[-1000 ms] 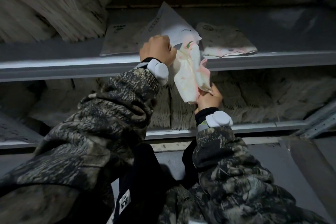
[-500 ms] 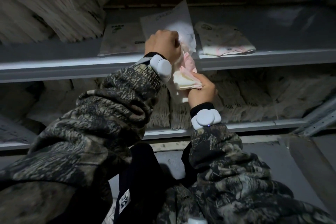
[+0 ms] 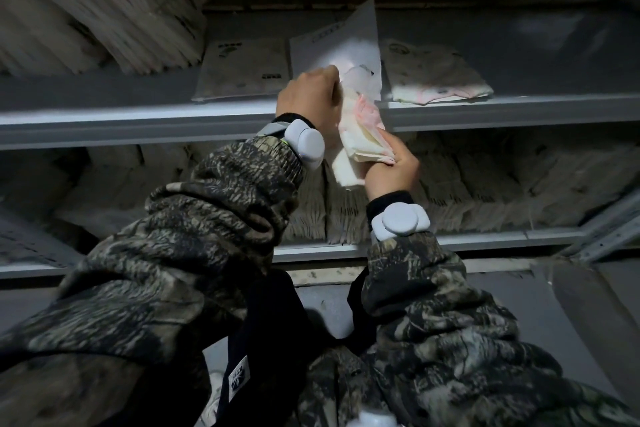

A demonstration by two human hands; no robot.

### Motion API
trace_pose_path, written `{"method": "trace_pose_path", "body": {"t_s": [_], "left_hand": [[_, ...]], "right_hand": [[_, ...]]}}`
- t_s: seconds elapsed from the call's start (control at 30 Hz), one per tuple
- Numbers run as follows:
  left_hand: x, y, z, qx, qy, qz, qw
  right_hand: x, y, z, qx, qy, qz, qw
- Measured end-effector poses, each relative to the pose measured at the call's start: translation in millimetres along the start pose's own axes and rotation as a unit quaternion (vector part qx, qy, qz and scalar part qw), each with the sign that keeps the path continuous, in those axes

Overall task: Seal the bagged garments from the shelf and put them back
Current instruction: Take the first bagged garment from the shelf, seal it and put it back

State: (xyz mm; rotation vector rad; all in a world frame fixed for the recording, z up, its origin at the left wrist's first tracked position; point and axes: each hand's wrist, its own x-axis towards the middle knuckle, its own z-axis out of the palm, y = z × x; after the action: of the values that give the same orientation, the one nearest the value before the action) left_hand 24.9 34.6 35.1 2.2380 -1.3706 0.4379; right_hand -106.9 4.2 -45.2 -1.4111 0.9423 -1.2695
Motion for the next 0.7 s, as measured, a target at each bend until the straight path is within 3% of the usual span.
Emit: {"method": "trace_pose_path", "body": {"t_s": [0.4, 0.7], "left_hand": [[-16.8, -35.7, 31.7, 0.036, -0.081, -0.122, 0.989], [-41.2, -0.9, 34.3, 0.0, -0.071, 0.003, 0.997]], "right_hand": [[5.3, -2.2, -4.9, 0.094, 0.011, 0.068, 0.993], [13.2, 0.5, -6.8, 0.142, 0.09, 0.071, 0.983]]}}
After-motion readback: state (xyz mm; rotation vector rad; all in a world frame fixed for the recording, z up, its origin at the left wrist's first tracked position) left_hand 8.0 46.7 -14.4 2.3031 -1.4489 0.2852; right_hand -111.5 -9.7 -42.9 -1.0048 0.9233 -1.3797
